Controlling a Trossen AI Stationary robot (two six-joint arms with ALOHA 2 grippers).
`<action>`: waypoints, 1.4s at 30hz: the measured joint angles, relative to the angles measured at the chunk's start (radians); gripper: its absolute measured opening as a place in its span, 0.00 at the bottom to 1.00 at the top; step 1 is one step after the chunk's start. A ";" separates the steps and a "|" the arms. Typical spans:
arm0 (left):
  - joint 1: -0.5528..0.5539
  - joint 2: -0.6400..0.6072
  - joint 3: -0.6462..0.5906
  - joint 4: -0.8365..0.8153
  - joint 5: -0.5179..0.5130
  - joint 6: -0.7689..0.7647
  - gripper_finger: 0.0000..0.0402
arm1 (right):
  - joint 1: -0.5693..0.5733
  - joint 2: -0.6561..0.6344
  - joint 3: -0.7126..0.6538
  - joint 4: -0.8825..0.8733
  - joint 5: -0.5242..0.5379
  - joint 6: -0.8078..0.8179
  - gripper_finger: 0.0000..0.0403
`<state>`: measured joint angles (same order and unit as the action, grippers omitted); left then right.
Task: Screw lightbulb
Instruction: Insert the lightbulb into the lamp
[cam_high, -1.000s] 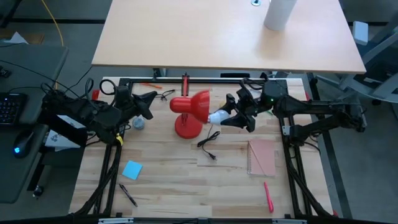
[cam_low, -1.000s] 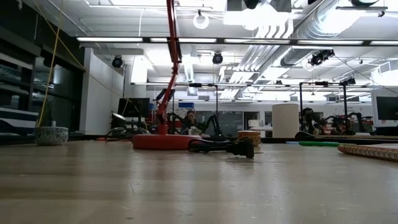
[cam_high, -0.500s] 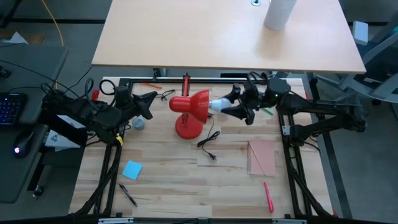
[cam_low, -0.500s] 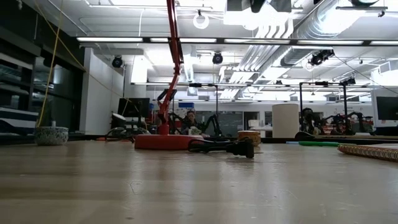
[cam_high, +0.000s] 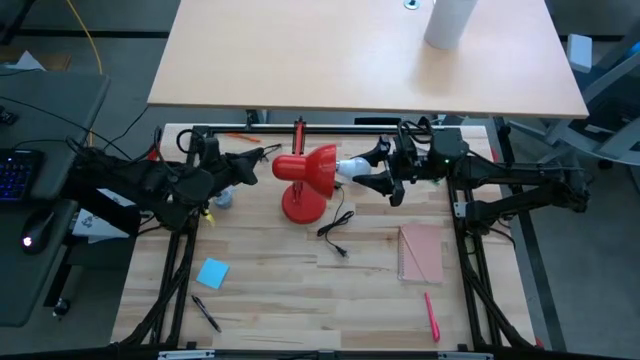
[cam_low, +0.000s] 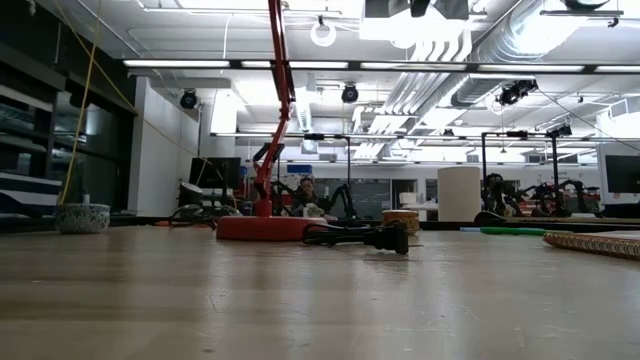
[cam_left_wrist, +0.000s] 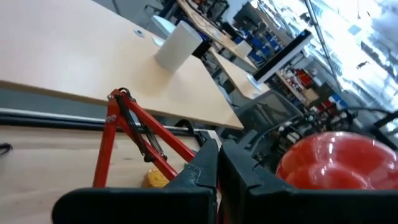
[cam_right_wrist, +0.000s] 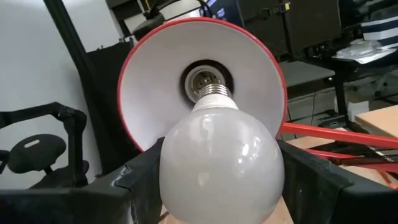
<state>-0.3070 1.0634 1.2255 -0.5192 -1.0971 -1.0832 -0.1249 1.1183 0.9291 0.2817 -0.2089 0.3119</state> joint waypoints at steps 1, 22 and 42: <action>0.004 0.000 0.000 0.000 0.001 -0.010 0.00 | 0.006 0.000 0.000 0.000 0.000 0.000 0.63; 0.026 -0.147 -0.001 -0.008 0.228 0.060 0.00 | 0.082 0.068 0.081 -0.081 0.117 -0.052 0.63; 0.092 -0.153 -0.002 -0.056 0.590 0.131 0.00 | 0.055 0.088 0.086 -0.079 0.118 -0.051 0.63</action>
<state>-0.2151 0.9102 1.2240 -0.5752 -0.5068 -0.9522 -0.0699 1.2061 1.0153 0.2029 -0.0911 0.2607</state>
